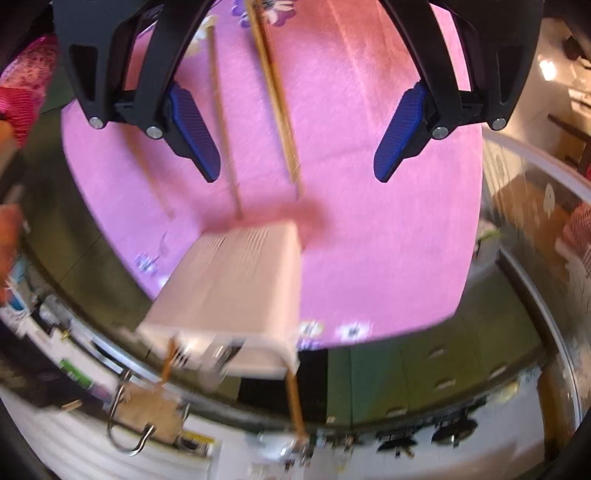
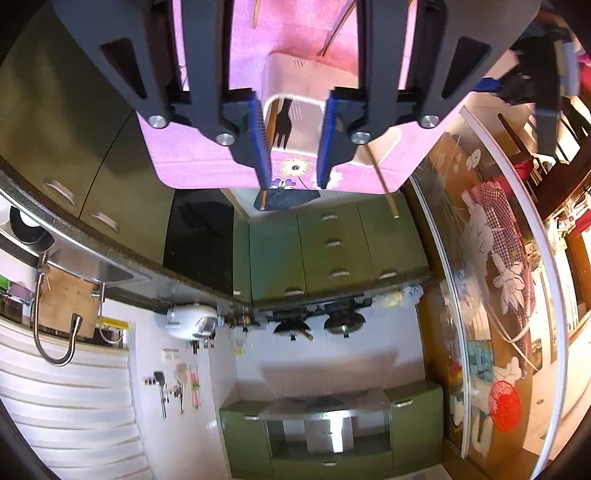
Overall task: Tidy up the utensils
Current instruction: 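Carry both chopsticks upright into the caddy and open both grippers, then close the left gripper on a wooden chopstick while the right gripper grasps another chopstick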
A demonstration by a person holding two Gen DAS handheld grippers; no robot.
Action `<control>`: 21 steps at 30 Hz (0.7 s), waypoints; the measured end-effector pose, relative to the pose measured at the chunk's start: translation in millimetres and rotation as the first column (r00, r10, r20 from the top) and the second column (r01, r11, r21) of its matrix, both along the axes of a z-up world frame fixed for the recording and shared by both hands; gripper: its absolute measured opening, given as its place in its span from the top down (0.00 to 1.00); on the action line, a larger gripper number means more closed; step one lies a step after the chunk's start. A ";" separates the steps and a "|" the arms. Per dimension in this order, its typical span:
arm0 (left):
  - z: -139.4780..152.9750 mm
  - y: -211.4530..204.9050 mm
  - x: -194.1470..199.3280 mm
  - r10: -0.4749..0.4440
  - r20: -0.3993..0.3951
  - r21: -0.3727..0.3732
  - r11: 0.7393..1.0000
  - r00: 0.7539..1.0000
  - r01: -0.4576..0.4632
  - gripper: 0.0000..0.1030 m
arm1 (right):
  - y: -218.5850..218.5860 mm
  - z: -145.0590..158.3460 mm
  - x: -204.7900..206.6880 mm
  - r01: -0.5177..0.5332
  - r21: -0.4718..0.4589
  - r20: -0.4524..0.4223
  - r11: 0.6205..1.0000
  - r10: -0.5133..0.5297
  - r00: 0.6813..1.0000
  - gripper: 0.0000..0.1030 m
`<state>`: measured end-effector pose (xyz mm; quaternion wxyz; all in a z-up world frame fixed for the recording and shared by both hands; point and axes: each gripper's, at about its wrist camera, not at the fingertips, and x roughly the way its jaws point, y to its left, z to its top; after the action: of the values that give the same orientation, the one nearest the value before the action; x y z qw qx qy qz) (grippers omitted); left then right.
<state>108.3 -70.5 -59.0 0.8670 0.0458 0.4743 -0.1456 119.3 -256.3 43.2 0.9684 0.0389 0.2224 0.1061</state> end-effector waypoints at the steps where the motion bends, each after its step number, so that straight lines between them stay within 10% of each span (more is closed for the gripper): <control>1: -7.4 0.3 2.2 0.006 -0.020 0.017 1.000 1.000 -0.006 0.22 | -2.4 0.5 -6.6 -0.003 0.003 0.003 1.000 0.003 1.000 0.73; 9: -67.1 3.4 15.3 0.033 -0.196 0.100 0.995 0.980 -0.014 0.44 | -21.2 -25.0 -52.2 -0.022 0.041 -0.053 0.999 0.024 0.998 0.66; 21: -82.0 3.2 17.2 0.044 -0.222 0.073 0.997 0.974 -0.028 0.62 | -30.1 -36.7 -52.5 -0.021 0.065 -0.093 0.998 0.027 0.995 0.66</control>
<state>125.5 -67.3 -141.0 0.8084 0.0507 0.5745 -0.1176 66.7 -286.4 6.4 0.9539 0.0723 0.2643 0.1228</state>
